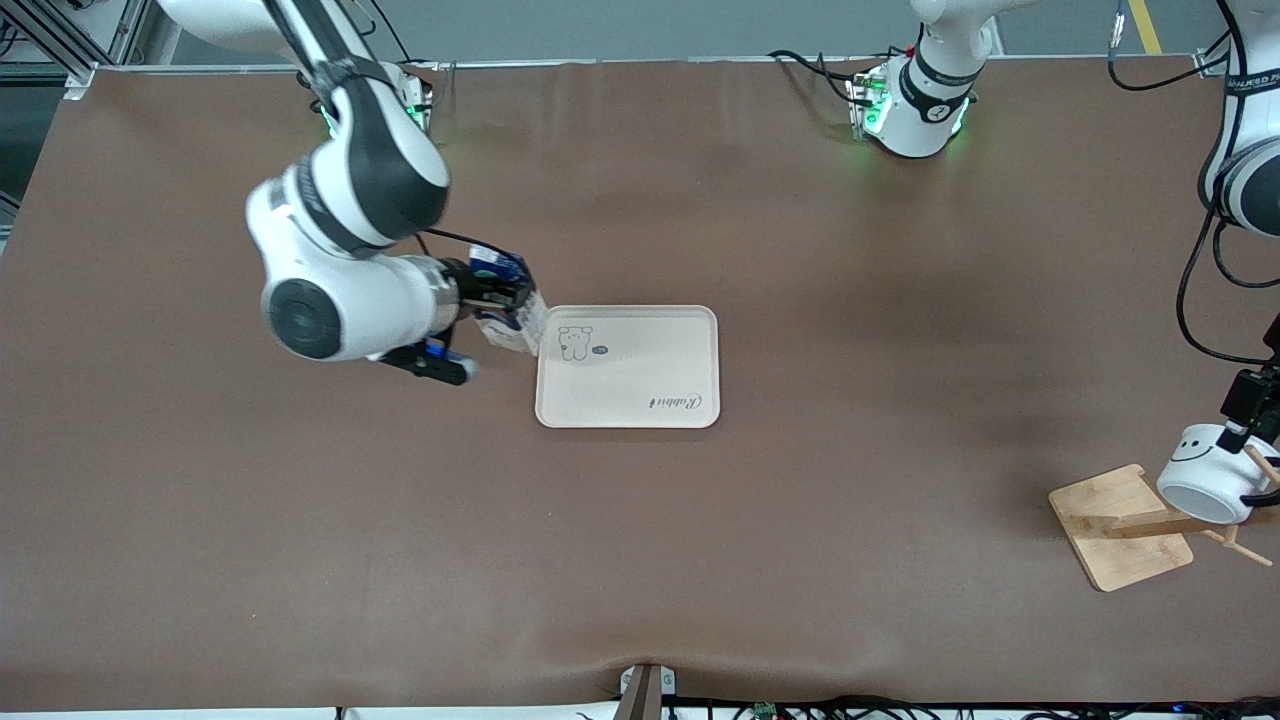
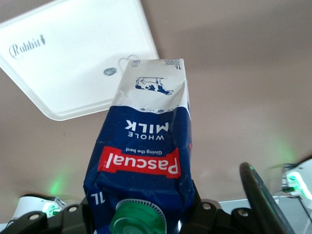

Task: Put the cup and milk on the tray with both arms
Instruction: 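Carry the milk carton over the tray with the right gripper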

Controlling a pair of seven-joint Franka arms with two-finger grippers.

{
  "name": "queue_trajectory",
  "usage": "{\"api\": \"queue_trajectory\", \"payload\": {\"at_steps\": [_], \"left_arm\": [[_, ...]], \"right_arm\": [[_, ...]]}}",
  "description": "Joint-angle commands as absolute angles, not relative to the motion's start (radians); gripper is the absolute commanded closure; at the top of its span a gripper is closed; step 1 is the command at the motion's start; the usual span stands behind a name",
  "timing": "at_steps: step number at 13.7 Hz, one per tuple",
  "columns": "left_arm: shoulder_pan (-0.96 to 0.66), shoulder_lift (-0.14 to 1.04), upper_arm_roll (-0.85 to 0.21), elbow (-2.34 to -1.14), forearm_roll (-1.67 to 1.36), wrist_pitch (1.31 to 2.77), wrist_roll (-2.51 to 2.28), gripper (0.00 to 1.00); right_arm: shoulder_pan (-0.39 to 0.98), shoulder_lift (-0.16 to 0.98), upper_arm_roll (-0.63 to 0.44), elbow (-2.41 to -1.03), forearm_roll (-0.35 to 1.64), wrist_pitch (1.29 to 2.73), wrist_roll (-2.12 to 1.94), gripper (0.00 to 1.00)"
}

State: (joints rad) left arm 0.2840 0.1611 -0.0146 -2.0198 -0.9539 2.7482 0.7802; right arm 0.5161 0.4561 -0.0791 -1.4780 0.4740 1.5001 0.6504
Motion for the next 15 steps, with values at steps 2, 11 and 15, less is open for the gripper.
{"api": "queue_trajectory", "payload": {"at_steps": [2, 11, 15], "left_arm": [[0.282, 0.186, -0.025, -1.987, -0.985, 2.746, 0.811, 0.5], [0.282, 0.19, -0.028, -1.982, -0.979, 2.744, 0.811, 0.8], [0.279, 0.19, -0.032, -1.98, -0.977, 2.744, 0.811, 0.85]], "right_arm": [[0.606, 0.593, -0.092, -1.336, 0.5, 1.535, 0.669, 0.88], [0.687, 0.686, -0.092, -1.218, 0.382, 1.534, 0.657, 0.82], [0.703, 0.7, -0.094, -1.224, 0.35, 1.549, 0.653, 0.81]]}}
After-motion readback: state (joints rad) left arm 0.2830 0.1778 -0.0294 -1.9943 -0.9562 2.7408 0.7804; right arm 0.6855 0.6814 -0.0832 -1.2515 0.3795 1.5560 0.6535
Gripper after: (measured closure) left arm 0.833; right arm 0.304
